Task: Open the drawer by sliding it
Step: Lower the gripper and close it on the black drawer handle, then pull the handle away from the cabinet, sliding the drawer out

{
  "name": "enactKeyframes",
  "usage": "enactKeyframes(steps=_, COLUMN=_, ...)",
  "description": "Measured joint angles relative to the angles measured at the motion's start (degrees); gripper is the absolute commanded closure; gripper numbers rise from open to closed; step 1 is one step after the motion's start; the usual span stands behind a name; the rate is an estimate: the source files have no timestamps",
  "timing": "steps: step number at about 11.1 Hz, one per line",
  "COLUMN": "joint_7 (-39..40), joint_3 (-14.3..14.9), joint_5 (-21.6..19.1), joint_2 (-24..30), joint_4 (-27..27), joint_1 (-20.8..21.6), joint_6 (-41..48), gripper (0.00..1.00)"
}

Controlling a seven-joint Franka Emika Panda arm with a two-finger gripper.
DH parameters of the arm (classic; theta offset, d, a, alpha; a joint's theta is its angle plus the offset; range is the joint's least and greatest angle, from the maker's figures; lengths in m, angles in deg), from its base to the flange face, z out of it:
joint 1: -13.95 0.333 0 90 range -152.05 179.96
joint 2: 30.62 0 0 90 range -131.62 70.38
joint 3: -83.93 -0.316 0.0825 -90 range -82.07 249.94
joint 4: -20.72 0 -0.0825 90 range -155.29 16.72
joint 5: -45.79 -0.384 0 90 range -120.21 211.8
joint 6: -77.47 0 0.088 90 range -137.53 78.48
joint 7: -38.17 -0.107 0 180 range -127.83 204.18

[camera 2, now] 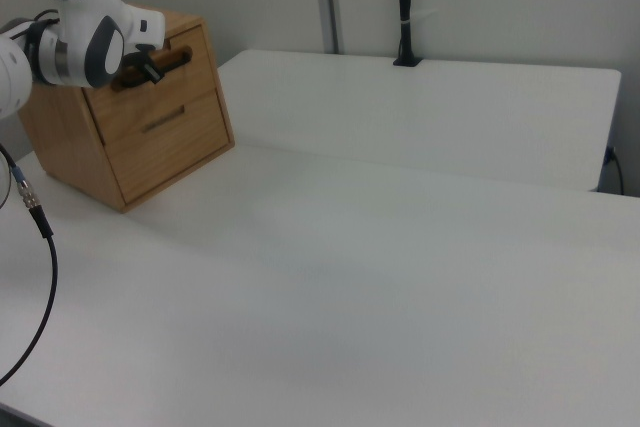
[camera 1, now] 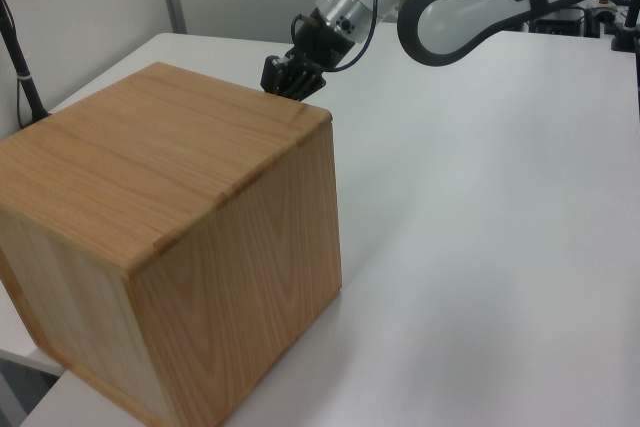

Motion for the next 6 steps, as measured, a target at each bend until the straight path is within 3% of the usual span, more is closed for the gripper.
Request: enactKeyframes(steps=6, joint_7=3.49, joint_3=-0.2, joint_5=-0.01, joint_2=0.11, joint_4=-0.08, joint_1=-2.27, joint_6=0.08, gripper=1.0)
